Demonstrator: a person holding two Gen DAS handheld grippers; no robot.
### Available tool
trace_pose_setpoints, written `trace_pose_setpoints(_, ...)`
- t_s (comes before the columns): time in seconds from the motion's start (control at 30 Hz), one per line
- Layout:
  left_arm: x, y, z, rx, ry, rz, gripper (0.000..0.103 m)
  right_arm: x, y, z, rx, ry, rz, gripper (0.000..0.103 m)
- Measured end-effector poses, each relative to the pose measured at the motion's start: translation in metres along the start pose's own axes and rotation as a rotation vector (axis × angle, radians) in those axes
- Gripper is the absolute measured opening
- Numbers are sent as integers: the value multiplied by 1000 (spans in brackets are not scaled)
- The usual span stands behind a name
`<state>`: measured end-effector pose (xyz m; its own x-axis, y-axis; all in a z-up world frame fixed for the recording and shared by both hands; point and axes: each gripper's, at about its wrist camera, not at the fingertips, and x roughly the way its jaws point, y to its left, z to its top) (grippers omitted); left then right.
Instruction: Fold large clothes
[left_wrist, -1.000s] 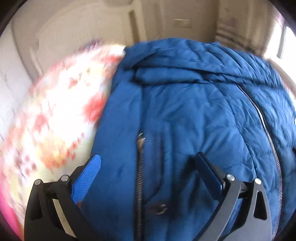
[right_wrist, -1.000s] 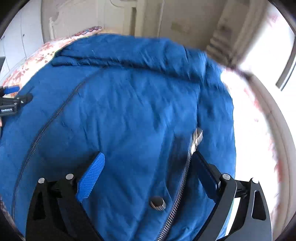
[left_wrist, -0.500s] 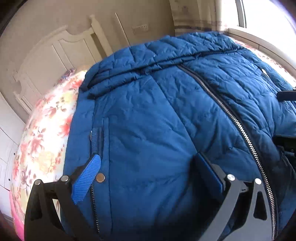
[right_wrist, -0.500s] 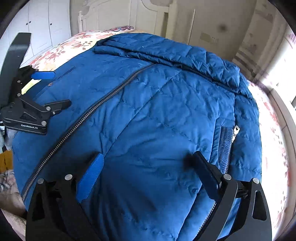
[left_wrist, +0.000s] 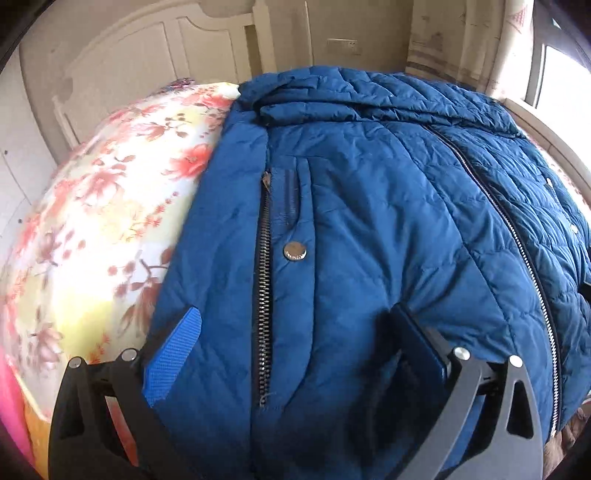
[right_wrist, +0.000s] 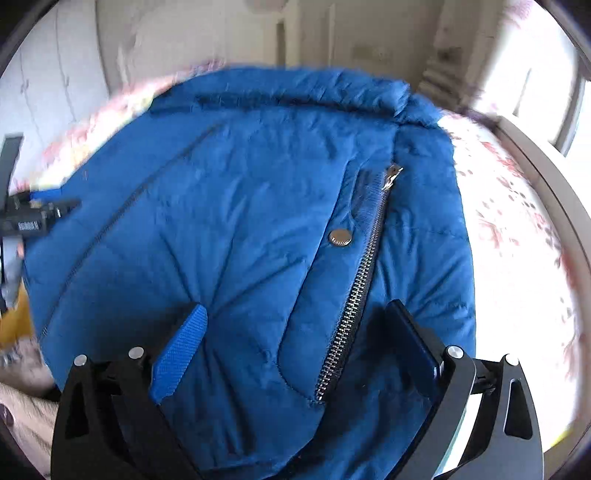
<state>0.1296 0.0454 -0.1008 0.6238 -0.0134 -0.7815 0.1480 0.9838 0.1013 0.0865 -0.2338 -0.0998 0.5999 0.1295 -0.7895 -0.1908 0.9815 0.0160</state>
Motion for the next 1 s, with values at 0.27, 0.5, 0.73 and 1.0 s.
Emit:
trace_pose_setpoints(0.27, -40, -82, -24, 262, -115, -77, 101, -11, 72, -10, -198, -44, 131, 93)
trace_pose_setpoints(0.5, -24, -64, -23, 148, -47, -145, 101, -12, 66, -12, -187, -34, 111, 95)
trace_pose_setpoints(0.73, -18, -7, -44, 13, -48, -102, 101, -16, 13, -24, -66, -33, -36, 95)
trace_pose_setpoints(1.0, -50, 19, -51, -25, -138, -67, 101, -44, -18, -32, 33, -88, 22, 95)
